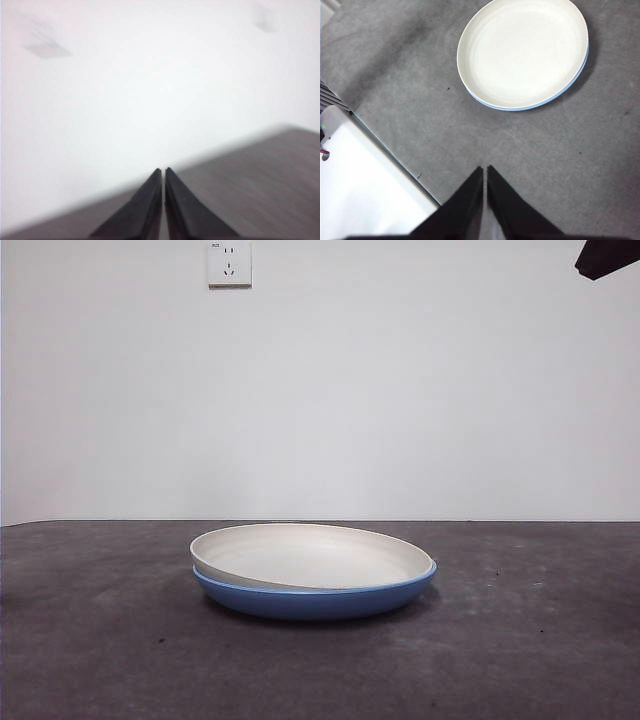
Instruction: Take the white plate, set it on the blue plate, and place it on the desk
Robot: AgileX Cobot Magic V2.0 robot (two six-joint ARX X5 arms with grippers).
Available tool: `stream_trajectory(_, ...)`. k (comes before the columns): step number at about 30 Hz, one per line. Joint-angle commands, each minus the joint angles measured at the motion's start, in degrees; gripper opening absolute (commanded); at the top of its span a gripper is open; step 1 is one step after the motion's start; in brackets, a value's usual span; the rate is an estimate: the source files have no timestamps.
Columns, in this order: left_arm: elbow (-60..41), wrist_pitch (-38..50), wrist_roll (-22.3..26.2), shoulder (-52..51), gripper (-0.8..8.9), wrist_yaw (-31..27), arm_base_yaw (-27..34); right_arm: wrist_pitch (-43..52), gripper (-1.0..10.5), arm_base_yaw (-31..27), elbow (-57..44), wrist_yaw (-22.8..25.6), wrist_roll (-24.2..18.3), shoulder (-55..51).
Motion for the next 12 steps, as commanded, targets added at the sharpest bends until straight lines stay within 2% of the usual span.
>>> stream_trajectory(1, -5.4, 6.1, -0.6, -4.3, 0.11, -6.7, 1.6, 0.4, 0.1, 0.3, 0.9, 0.0, -0.5, 0.4)
stream_trajectory(6, -15.8, 8.9, -0.5, -11.4, 0.11, -13.6, 3.9, 0.4, 0.1, 0.3, 0.9, 0.0, -0.5, 0.4)
stream_trajectory(12, -27.3, 8.9, -0.6, -18.1, 0.11, -13.7, 5.8, 0.4, 0.1, 0.3, 0.9, 0.0, -0.5, 0.4)
